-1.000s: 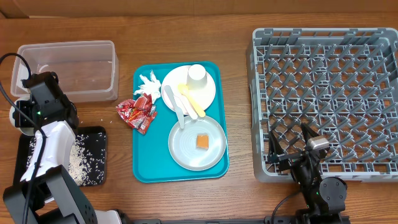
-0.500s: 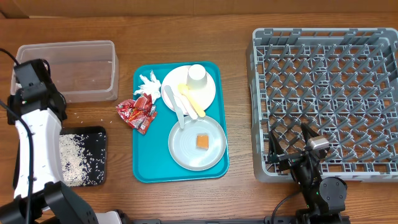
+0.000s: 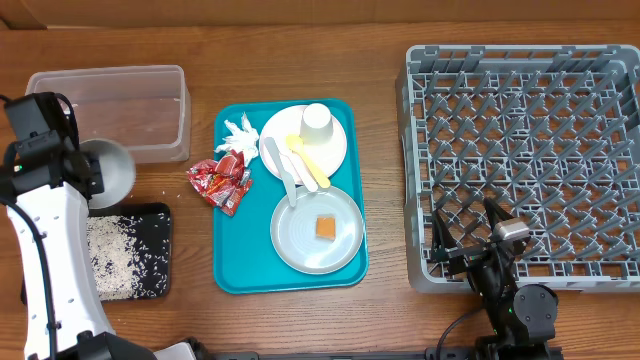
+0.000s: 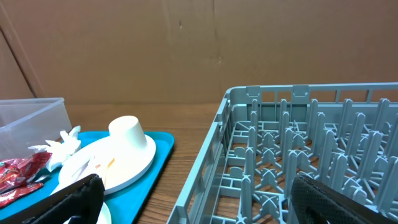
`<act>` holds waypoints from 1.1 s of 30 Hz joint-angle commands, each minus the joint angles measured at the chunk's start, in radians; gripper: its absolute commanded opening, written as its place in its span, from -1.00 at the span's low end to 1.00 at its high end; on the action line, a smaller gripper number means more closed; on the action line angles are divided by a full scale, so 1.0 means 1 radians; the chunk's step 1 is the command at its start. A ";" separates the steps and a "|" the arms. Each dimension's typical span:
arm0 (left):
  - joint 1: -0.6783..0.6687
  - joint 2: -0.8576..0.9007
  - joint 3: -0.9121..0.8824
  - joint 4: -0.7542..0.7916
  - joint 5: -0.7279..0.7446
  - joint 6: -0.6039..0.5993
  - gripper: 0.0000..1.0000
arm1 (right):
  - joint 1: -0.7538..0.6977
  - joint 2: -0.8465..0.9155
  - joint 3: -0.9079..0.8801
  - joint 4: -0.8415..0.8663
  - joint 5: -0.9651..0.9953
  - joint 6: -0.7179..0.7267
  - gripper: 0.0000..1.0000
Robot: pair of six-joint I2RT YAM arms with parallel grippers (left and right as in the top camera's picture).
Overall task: Sort waste into correct bins and load items into the dishwasher rack
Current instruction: 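Carry the empty bowl back and set it on the teal tray with the left gripper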
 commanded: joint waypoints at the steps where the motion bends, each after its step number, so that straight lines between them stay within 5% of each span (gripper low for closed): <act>1: 0.003 -0.023 0.053 -0.043 0.277 -0.125 -0.92 | 0.006 -0.010 -0.010 0.005 0.013 -0.003 1.00; 17: -0.006 -0.082 0.163 -0.356 0.772 -0.245 -0.92 | 0.006 -0.010 -0.010 0.005 0.013 -0.003 1.00; 33: -0.229 -0.063 -0.171 -0.294 0.761 -0.305 -0.92 | 0.006 -0.010 -0.010 0.005 0.013 -0.003 1.00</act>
